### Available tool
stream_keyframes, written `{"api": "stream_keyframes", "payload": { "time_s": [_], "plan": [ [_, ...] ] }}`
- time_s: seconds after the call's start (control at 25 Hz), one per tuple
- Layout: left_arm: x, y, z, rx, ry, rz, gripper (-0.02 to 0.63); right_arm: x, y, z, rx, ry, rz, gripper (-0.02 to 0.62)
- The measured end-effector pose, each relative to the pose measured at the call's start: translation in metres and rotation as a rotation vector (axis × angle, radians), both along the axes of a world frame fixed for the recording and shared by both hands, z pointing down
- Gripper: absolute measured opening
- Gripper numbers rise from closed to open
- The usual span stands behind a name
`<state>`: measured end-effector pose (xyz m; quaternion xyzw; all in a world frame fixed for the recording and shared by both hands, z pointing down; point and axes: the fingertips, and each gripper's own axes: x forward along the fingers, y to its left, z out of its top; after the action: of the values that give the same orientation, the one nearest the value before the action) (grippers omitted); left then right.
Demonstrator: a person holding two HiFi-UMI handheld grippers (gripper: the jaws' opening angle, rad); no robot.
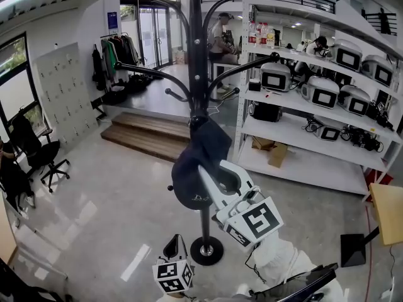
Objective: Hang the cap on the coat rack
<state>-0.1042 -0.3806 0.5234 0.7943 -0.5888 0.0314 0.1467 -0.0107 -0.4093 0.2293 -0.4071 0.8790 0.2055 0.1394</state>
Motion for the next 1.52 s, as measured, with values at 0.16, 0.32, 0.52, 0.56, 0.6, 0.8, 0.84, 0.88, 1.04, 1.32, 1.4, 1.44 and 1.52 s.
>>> {"api": "stream_keyframes", "payload": {
  "time_s": [0.16, 0.32, 0.52, 0.56, 0.6, 0.8, 0.84, 0.88, 1.04, 1.32, 1.4, 1.44, 1.52],
  "plan": [
    [0.001, -0.001, 0.000, -0.001, 0.004, -0.001, 0.002, 0.001, -0.007, 0.005, -0.011, 0.015, 0.016, 0.043],
    [0.001, -0.003, 0.001, 0.000, 0.008, -0.005, 0.002, 0.002, -0.014, 0.008, -0.017, 0.021, 0.026, 0.043],
    [-0.006, -0.004, 0.002, -0.001, 0.008, -0.022, 0.002, 0.001, -0.021, 0.010, -0.029, 0.011, 0.027, 0.043],
    [-0.006, -0.004, 0.002, -0.001, 0.008, -0.025, 0.003, 0.001, -0.022, 0.011, -0.029, 0.012, 0.029, 0.043],
    [-0.007, -0.004, 0.001, 0.000, 0.008, -0.026, 0.002, 0.002, -0.024, 0.011, -0.029, 0.013, 0.033, 0.043],
    [-0.006, -0.007, 0.001, 0.000, 0.004, -0.026, 0.002, 0.005, -0.036, 0.016, -0.043, 0.015, 0.052, 0.043],
    [-0.006, -0.008, 0.002, 0.000, 0.003, -0.026, 0.003, 0.006, -0.039, 0.019, -0.048, 0.017, 0.056, 0.043],
    [-0.006, -0.008, 0.002, 0.000, 0.002, -0.026, 0.003, 0.007, -0.041, 0.021, -0.055, 0.019, 0.061, 0.043],
    [-0.007, -0.008, 0.001, 0.001, -0.004, -0.027, 0.003, 0.009, -0.050, 0.029, -0.089, 0.023, 0.085, 0.043],
    [-0.012, -0.005, 0.003, -0.010, -0.014, -0.038, 0.002, 0.012, -0.063, 0.048, -0.153, -0.001, 0.109, 0.043],
    [-0.011, -0.004, 0.003, -0.014, -0.017, -0.039, 0.003, 0.014, -0.065, 0.053, -0.169, -0.010, 0.111, 0.043],
    [-0.010, -0.003, 0.003, -0.016, -0.019, -0.038, 0.002, 0.014, -0.065, 0.055, -0.177, -0.012, 0.112, 0.043],
    [-0.008, -0.002, 0.003, -0.018, -0.022, -0.034, 0.002, 0.015, -0.065, 0.060, -0.194, -0.010, 0.119, 0.043]
  ]
}}
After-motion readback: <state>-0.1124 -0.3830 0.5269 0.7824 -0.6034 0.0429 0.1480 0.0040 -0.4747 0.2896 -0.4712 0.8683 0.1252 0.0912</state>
